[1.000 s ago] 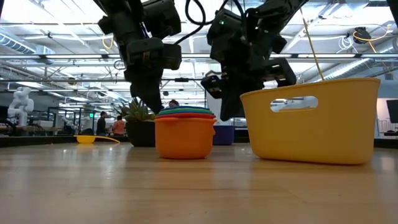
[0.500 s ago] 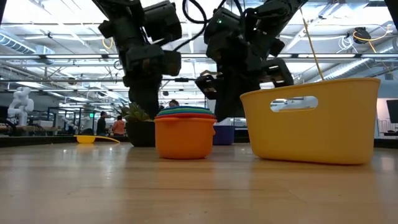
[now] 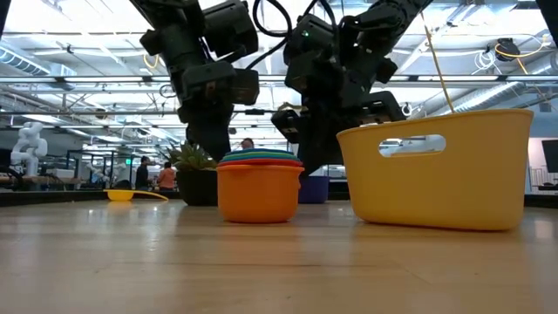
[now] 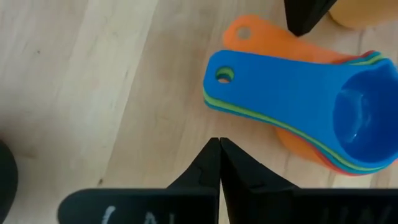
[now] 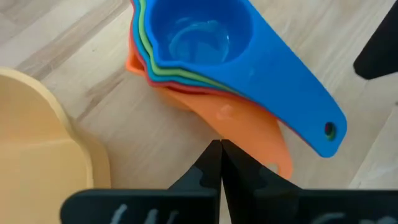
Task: Nest measuring cups in basket
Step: Stack the measuring cups on the orange measuring cup, then stack the yellow measuring cup on the light blue measuring cups
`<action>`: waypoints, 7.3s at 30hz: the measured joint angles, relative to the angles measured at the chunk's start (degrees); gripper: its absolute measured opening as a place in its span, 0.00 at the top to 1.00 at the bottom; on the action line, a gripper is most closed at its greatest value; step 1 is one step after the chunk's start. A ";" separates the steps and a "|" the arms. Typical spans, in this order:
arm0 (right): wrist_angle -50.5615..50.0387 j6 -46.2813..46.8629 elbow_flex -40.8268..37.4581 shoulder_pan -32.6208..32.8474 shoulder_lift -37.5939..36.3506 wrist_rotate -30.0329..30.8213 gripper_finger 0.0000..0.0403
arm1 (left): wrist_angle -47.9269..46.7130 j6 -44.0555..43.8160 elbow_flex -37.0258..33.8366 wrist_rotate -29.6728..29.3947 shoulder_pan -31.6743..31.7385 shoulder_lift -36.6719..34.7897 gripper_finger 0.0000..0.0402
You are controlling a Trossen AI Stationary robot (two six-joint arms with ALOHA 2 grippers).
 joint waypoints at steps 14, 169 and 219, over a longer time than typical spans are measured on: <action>-3.41 0.73 0.00 0.02 -0.01 0.00 1.00 | -0.72 -0.02 0.02 0.02 -1.32 1.58 0.99; 14.62 14.28 -0.24 -27.78 -15.83 -6.39 0.62 | 11.30 -16.56 -20.13 -30.39 35.74 -31.10 0.42; 40.49 23.58 -11.37 -31.89 -15.83 -15.45 0.62 | -11.83 -4.35 -19.93 -22.07 46.74 -15.99 0.38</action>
